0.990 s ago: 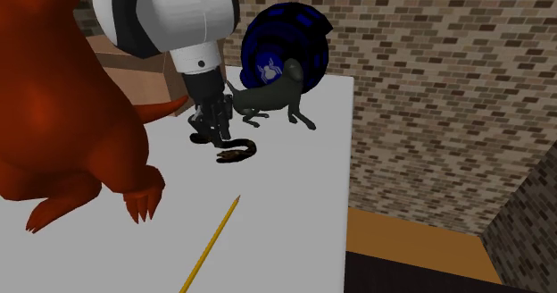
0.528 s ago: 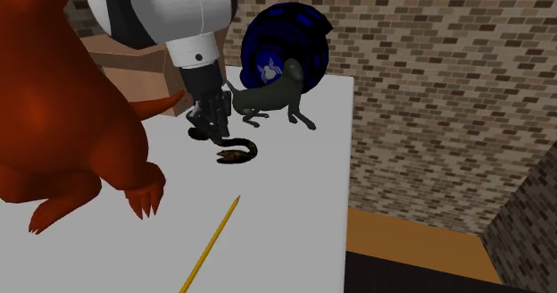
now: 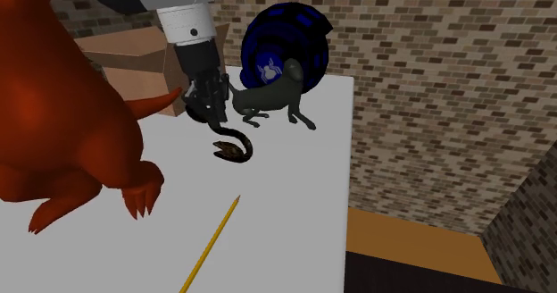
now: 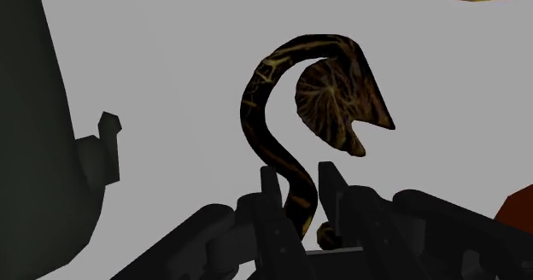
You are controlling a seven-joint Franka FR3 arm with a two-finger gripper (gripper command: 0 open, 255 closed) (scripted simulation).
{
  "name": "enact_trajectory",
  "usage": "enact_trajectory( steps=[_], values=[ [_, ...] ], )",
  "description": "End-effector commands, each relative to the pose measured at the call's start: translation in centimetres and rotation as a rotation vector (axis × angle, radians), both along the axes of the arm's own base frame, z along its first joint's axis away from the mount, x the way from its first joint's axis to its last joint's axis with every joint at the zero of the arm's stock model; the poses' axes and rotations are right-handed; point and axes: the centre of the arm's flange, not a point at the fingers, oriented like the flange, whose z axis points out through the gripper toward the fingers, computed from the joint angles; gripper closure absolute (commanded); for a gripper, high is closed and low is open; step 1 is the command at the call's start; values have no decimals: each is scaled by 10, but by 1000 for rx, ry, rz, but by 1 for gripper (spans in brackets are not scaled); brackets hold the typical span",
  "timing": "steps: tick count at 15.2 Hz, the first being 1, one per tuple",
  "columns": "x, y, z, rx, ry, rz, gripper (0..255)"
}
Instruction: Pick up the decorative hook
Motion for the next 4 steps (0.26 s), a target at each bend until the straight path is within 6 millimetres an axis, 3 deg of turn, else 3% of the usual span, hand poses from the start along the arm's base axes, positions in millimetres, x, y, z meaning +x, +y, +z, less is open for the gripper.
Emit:
enact_trajectory(
  steps=[1, 4],
  values=[
    [0, 0, 13, 0, -2, 1, 255],
    [0, 0, 19, 0, -2, 1, 255]
  ],
)
